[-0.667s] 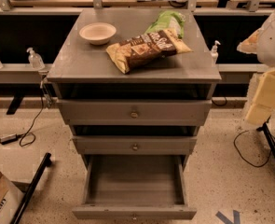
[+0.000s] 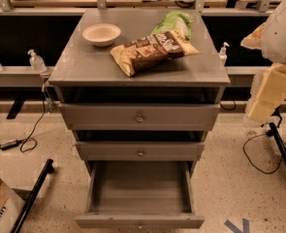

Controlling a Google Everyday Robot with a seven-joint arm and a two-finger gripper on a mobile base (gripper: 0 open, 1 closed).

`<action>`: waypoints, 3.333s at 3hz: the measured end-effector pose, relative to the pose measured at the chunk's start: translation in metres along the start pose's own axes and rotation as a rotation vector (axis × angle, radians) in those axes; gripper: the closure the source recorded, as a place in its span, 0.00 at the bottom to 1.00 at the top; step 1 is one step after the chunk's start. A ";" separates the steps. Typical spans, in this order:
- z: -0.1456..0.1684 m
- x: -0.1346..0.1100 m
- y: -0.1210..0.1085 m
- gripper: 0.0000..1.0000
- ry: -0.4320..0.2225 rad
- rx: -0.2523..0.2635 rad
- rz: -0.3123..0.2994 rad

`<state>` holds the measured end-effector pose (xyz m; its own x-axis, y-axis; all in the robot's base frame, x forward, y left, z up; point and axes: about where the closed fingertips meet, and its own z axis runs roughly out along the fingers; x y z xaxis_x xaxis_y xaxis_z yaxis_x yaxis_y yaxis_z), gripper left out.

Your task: Place brown chip bag into bottom drawer

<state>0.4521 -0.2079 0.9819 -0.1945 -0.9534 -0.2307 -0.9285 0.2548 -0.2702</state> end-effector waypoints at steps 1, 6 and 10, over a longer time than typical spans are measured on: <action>0.001 0.000 0.002 0.00 -0.003 -0.013 0.011; 0.063 -0.126 -0.138 0.00 -0.334 0.162 0.050; 0.168 -0.140 -0.202 0.00 -0.412 0.180 0.160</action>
Offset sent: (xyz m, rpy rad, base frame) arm 0.0641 0.0439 0.0148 0.1602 -0.1783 -0.0636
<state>0.7198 -0.0990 0.9116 -0.1548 -0.7658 -0.6242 -0.8204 0.4516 -0.3506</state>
